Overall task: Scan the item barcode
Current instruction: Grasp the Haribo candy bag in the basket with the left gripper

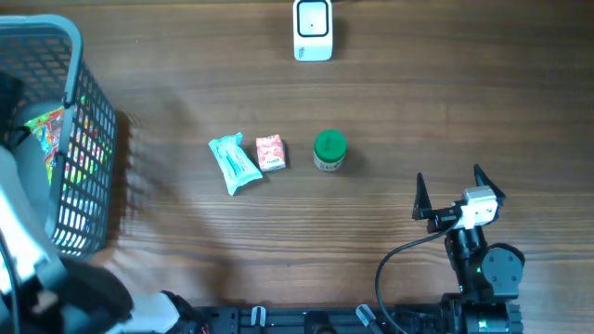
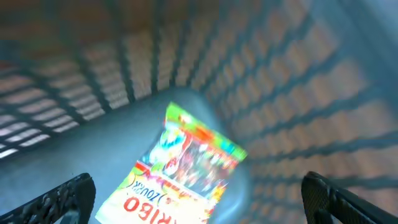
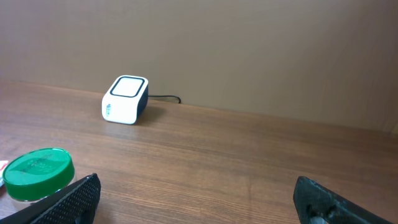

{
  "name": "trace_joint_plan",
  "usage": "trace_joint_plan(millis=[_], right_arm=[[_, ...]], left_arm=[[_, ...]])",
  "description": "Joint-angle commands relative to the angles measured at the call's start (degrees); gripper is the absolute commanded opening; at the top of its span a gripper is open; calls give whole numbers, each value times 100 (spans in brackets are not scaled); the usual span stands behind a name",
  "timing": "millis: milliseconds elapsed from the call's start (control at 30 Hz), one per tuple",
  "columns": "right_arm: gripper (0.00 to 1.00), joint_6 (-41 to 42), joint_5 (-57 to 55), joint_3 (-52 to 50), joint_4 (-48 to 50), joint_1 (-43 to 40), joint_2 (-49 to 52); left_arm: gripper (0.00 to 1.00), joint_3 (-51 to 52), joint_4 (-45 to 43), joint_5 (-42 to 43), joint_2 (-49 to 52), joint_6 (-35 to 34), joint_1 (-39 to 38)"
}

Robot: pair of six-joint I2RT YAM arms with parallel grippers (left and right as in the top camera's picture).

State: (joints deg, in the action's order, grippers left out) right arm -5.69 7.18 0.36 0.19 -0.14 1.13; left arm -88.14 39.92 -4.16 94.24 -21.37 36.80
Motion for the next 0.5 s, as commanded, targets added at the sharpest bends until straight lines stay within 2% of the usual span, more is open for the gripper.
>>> trace_joint_plan(millis=[0,200,467], right_arm=[[100,-35,-79,-7,17,17,-20],[100,-33,-76,-7,17,17,-20],[100,-33,-79,-7,17,17,-20]], left_arm=[[100,-4,15,479,671,1410,-4],[100,-4,-17,483,1545,2063,-42],[100,-4,-157,472,2184,2304,-227]])
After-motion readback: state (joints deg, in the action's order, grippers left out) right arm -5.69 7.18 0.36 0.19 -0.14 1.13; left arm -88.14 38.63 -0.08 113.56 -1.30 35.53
